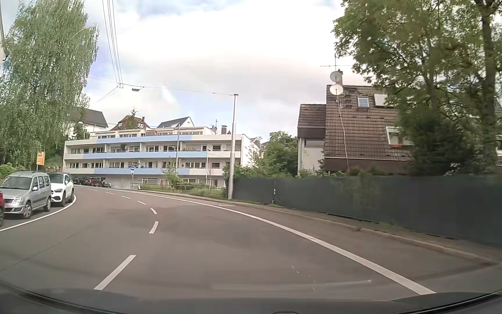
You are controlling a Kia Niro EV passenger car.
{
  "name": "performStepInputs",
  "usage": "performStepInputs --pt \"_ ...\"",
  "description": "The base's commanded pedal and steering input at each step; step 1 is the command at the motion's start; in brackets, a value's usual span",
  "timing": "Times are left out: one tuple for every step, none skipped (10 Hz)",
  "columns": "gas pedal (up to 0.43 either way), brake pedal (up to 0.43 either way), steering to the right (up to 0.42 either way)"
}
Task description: Follow the waypoints while adhering to traffic rules and regulations
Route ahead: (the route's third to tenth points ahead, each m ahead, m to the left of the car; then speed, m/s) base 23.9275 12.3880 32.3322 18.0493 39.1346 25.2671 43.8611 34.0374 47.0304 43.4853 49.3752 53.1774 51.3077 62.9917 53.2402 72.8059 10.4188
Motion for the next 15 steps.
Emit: performStepInputs --pt "0.098 0.000 -0.080" --pt "0.098 0.000 -0.086" --pt "0.098 0.000 -0.090" --pt "0.098 0.000 -0.090" --pt "0.098 0.000 -0.090" --pt "0.098 0.000 -0.090" --pt "0.110 0.000 -0.090" --pt "0.110 0.000 -0.092" --pt "0.110 0.000 -0.091" --pt "0.110 0.000 -0.091" --pt "0.110 0.000 -0.091" --pt "0.118 0.000 -0.091" --pt "0.118 0.000 -0.091" --pt "0.130 0.000 -0.091" --pt "0.130 0.000 -0.091"
